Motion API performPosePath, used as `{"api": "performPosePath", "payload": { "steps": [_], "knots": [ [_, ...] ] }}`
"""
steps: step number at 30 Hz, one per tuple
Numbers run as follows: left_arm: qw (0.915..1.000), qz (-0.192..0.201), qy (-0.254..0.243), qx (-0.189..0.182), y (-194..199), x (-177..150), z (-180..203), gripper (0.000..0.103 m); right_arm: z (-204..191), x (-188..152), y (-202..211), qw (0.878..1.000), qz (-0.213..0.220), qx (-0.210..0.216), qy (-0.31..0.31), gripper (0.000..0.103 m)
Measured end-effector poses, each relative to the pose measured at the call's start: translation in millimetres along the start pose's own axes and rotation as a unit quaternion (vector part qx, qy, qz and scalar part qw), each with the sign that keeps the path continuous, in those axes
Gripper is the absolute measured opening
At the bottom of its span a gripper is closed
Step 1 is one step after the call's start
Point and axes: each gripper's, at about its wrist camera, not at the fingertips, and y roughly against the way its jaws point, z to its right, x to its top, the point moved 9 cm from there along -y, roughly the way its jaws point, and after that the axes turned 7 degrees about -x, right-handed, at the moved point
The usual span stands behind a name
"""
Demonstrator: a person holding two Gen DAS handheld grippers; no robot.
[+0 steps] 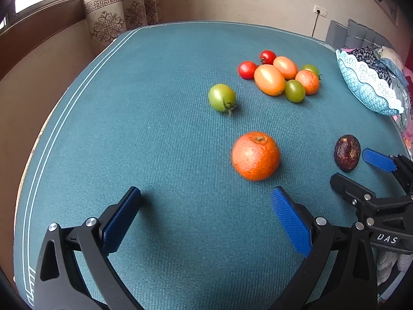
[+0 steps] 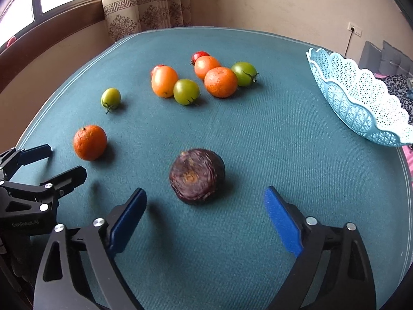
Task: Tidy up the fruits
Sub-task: 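Grasp the dark purple fruit with the right gripper while the left gripper grasps a mandarin orange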
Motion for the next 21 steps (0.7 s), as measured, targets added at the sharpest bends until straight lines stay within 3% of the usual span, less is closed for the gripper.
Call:
{"api": "performPosePath", "payload": {
  "steps": [7, 9, 11, 15, 21],
  "knots": [
    [0.9999, 0.003, 0.000, 0.011, 2.3, 2.7, -2.9, 0.101, -9.8, 7.5, -2.6, 1.000, 0.005, 0.014, 0.008, 0.079],
    [0.9999, 0.005, -0.001, 0.015, 2.9, 3.8, -3.8, 0.101, -10.5, 9.5, -2.7, 1.000, 0.007, 0.015, 0.010, 0.073],
    [0.9999, 0.005, -0.002, 0.016, 3.4, 4.5, -4.3, 0.101, -10.8, 12.7, -3.0, 1.000, 0.011, 0.013, 0.010, 0.057],
    [0.9998, 0.008, -0.006, 0.019, 4.6, 5.8, -3.6, 0.101, -9.9, 16.7, -2.7, 1.000, 0.017, 0.018, 0.002, 0.043],
    [0.9995, 0.017, -0.012, 0.023, 7.0, 9.7, -0.7, 0.101, 0.2, 16.6, -0.8, 0.999, 0.016, 0.032, -0.020, 0.041]
  ]
}}
